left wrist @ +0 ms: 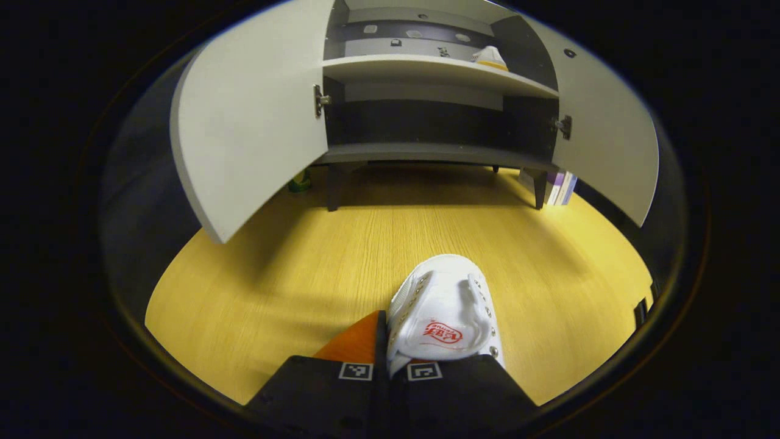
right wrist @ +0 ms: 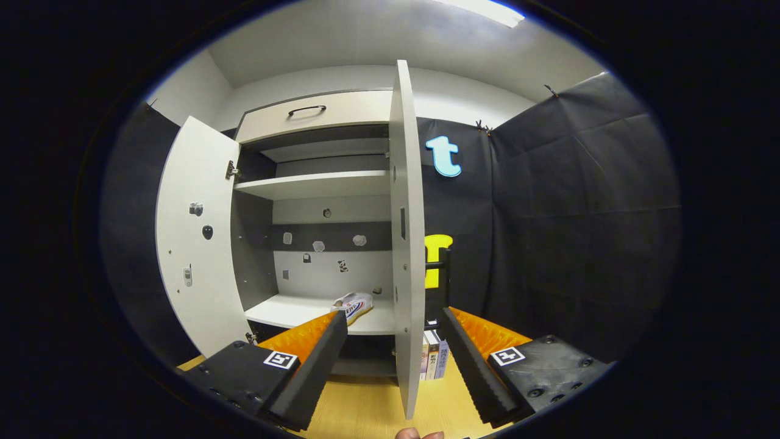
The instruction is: Grab one shoe with the right hand and put it into the shoe cabinet, grab the other shoe with the left hand and put it into the shoe cabinet; then close the right door with the right hand and the left door with the left hand.
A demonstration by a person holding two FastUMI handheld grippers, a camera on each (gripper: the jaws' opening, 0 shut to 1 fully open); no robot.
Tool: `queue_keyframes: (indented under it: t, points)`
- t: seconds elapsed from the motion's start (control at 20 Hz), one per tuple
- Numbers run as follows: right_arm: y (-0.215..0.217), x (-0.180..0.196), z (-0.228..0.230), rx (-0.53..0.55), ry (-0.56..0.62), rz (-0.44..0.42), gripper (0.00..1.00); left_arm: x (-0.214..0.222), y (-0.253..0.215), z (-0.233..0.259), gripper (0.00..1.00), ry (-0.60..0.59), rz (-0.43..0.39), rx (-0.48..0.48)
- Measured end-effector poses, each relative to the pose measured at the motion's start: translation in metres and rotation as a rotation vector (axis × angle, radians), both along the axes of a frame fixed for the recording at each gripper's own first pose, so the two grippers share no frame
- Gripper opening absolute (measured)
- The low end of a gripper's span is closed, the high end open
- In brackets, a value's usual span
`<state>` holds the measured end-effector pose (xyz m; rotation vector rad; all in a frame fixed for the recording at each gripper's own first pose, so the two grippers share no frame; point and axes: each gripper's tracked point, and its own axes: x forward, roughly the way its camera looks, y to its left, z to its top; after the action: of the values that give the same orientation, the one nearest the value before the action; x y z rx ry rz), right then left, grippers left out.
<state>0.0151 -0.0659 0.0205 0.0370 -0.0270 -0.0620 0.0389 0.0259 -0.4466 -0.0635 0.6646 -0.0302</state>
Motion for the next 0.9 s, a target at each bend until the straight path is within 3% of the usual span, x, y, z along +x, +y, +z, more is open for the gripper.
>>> queue_keyframes:
  t: [0.1,0.45,0.9]
  points:
    - [-0.003,0.000,-0.002,0.027,0.003,0.015,0.99,-0.002,0.000,0.032,0.06,-0.012,0.028,-0.039]
    - [-0.023,0.001,-0.007,0.049,0.015,0.066,0.99,0.021,-0.002,0.145,0.06,-0.066,0.093,-0.035]
    - [-0.065,0.005,-0.024,0.073,0.070,0.043,0.98,0.122,-0.029,0.273,0.06,-0.162,0.154,-0.049]
